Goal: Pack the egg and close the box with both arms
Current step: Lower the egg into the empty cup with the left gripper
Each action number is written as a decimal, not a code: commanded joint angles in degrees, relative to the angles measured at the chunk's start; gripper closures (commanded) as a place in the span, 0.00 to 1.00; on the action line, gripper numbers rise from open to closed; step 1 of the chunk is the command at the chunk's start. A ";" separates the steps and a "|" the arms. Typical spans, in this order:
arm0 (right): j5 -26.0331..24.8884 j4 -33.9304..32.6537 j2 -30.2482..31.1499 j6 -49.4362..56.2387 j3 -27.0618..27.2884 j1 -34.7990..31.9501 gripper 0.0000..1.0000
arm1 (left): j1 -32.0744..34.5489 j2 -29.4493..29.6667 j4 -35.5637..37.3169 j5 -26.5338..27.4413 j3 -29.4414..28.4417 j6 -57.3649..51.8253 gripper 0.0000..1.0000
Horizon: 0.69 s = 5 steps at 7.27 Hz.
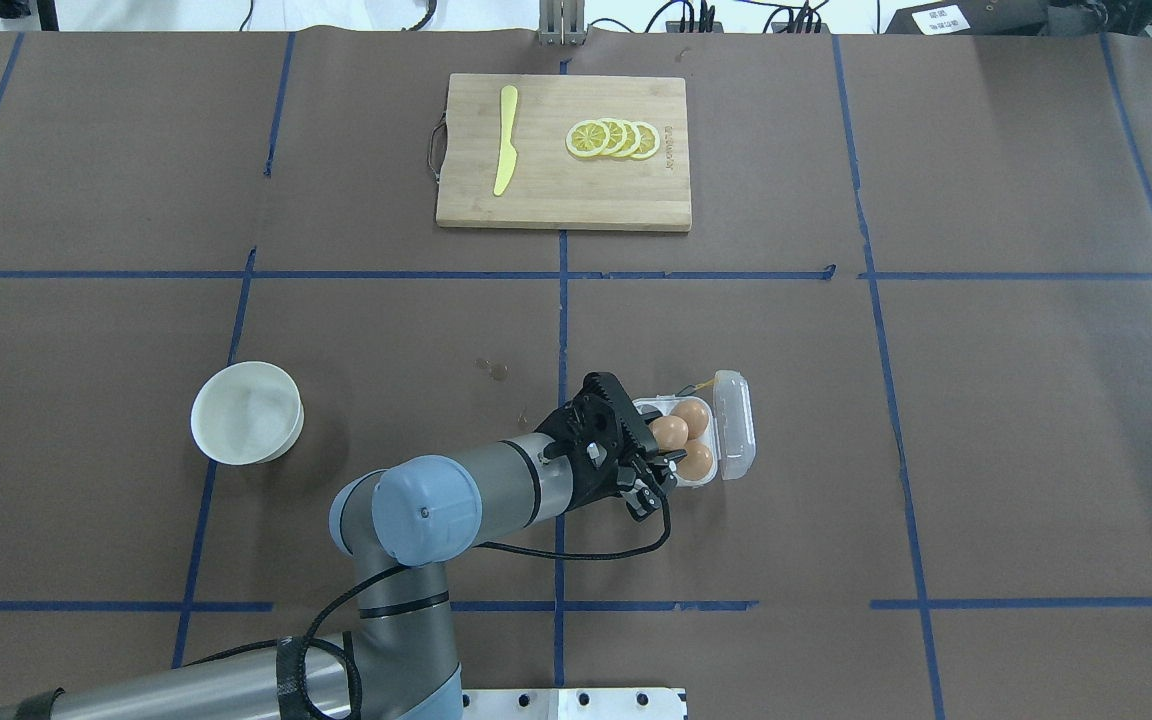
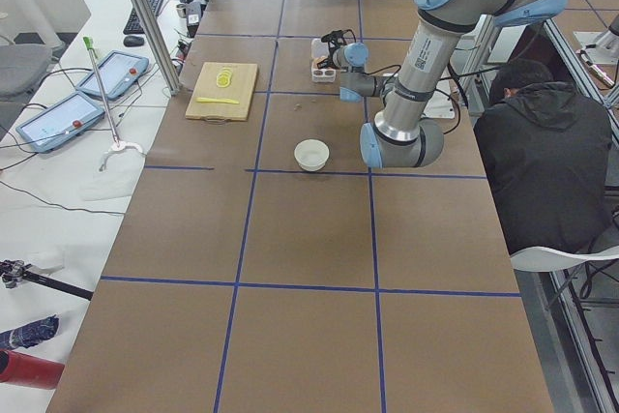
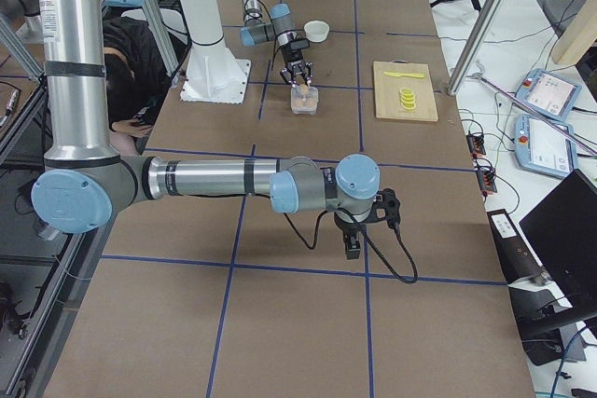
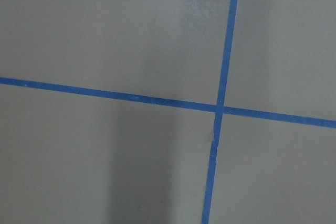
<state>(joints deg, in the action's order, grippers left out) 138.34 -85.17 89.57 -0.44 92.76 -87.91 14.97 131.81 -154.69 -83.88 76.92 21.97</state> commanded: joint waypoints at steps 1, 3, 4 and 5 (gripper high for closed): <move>0.00 0.00 0.07 0.00 -0.03 -0.15 0.00 | -0.20 -0.41 -0.09 -0.23 0.24 0.00 0.56; -0.09 0.00 0.16 0.00 -0.03 -0.24 0.00 | -1.08 -0.76 -1.05 -0.14 0.25 0.00 0.54; -0.09 0.00 0.16 0.09 -0.03 -0.41 0.00 | -1.09 -0.76 -1.05 -0.14 0.25 0.00 0.53; -0.09 0.00 0.16 0.09 -0.03 -0.50 0.00 | -1.09 -0.76 -1.05 -0.14 0.33 0.00 0.49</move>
<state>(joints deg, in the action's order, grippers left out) 138.26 -85.17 89.73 -0.39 92.72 -88.28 13.94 131.09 -155.68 -84.02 77.20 21.97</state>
